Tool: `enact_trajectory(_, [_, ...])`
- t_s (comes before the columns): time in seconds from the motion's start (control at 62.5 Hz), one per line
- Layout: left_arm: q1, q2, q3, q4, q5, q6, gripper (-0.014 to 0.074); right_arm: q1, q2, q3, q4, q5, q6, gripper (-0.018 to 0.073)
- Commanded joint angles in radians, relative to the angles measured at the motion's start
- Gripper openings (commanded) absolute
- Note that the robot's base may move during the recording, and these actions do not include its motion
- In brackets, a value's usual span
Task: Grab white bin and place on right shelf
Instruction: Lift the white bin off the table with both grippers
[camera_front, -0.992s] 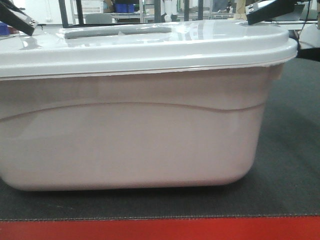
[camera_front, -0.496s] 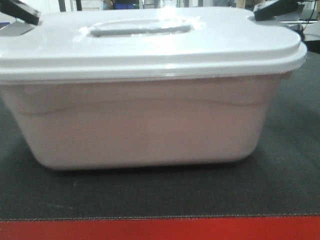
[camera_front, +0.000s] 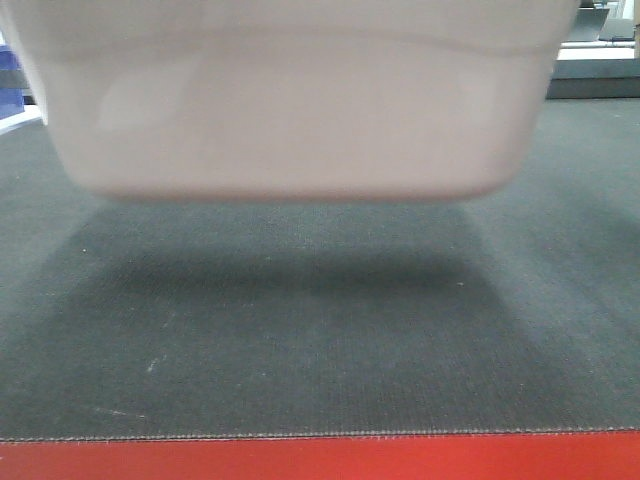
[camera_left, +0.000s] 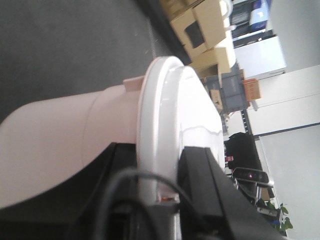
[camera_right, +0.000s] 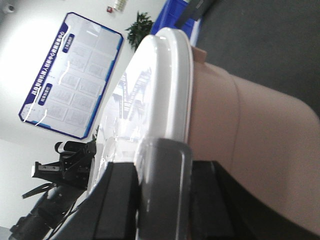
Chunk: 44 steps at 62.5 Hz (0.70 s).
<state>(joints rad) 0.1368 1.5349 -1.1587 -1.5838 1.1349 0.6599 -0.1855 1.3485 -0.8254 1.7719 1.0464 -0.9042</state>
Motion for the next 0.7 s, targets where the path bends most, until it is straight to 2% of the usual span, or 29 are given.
enact_trajectory(0.0, [-0.030,-0.059,-0.066,-0.112,0.204,0.005,-0.0126,0.018,-0.073,-0.064,0.113,0.291,0.027,0.0059])
enact_trajectory(0.16, [-0.033,-0.069,-0.131,-0.117,0.204,-0.034,-0.0126,0.018,-0.122,-0.130,0.113,0.268,0.088,0.0059])
enact_trajectory(0.272, [-0.056,-0.071,-0.169,-0.117,0.204,-0.051,-0.0126,0.018,-0.151,-0.178,0.113,0.243,0.120,0.0059])
enact_trajectory(0.464, [-0.122,-0.075,-0.206,-0.115,0.204,-0.054,-0.0126,0.018,-0.179,-0.201,0.113,0.231,0.120,0.0059])
enact_trajectory(0.688, [-0.131,-0.080,-0.206,-0.119,0.204,-0.054,-0.0126,0.018,-0.179,-0.201,0.113,0.227,0.120,0.0059])
